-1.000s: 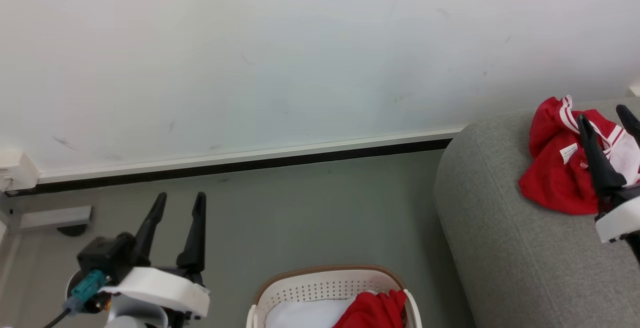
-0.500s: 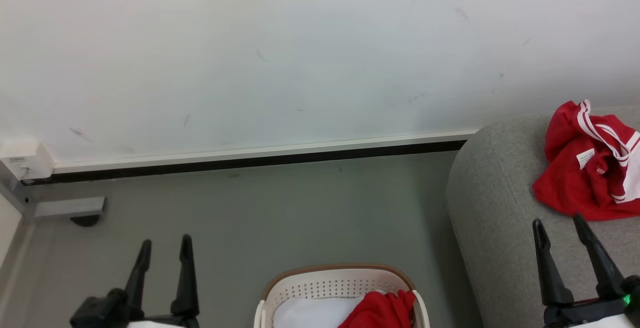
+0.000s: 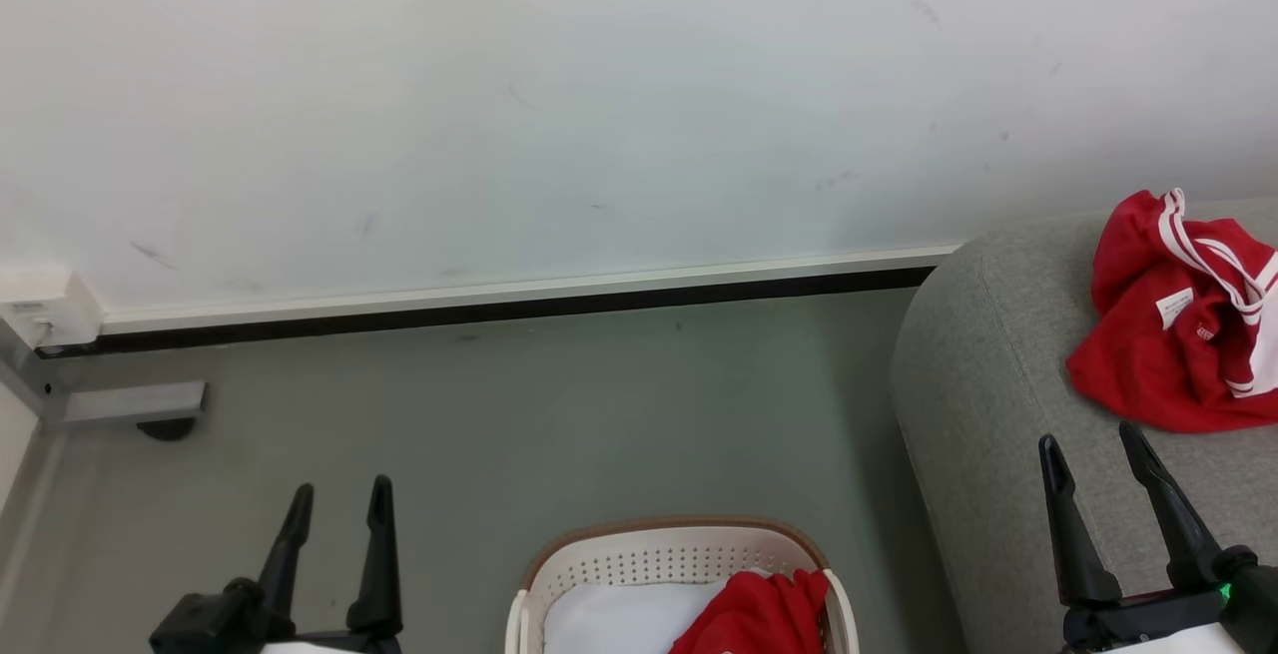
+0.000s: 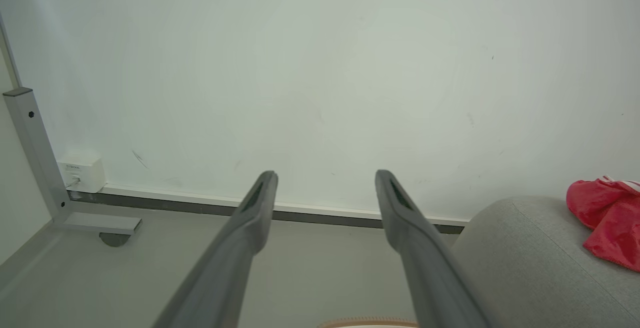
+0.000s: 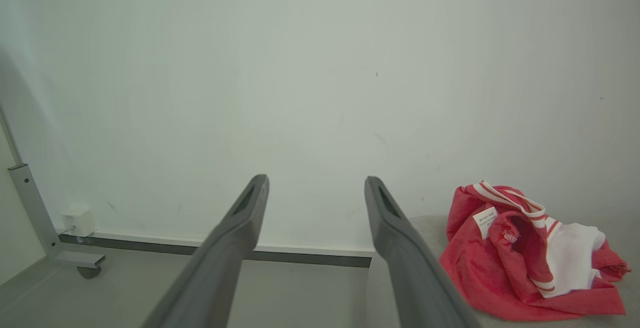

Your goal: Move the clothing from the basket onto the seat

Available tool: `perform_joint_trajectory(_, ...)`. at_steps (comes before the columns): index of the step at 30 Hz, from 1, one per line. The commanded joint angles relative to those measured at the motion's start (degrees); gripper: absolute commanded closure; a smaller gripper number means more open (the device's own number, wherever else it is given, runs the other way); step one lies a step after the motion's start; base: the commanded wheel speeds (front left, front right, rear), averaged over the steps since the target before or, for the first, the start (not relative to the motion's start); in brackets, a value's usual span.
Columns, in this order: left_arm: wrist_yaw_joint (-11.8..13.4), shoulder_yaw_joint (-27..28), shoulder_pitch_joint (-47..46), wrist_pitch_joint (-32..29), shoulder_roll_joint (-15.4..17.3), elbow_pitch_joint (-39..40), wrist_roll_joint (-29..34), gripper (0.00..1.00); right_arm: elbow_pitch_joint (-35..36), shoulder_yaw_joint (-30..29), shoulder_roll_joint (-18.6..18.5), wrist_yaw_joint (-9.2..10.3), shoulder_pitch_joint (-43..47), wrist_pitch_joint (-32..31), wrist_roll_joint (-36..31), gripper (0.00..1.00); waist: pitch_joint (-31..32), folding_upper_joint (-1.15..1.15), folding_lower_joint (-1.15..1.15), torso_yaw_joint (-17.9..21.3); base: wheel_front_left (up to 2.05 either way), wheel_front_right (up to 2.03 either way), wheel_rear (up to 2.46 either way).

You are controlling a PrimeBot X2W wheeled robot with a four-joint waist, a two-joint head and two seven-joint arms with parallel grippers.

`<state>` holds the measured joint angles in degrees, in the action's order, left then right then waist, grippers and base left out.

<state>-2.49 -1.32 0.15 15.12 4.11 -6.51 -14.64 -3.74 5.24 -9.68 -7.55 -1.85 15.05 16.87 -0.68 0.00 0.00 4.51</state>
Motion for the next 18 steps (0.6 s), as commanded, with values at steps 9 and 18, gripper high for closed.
perform_joint_trajectory(9,-2.1,1.9,-1.2,0.0,-0.9,-1.2,2.1,0.0,0.8,0.0,-0.2,0.13,-0.6,0.2,2.2,0.0,-0.5,0.0,0.0,0.3,0.0,0.0,0.0)
perform_joint_trajectory(18,-2.8,1.8,-2.2,0.0,-1.1,-2.1,2.4,0.0,0.6,-0.5,-0.2,0.13,-1.7,0.2,3.5,0.0,-1.6,0.0,0.0,1.6,0.0,0.0,0.0)
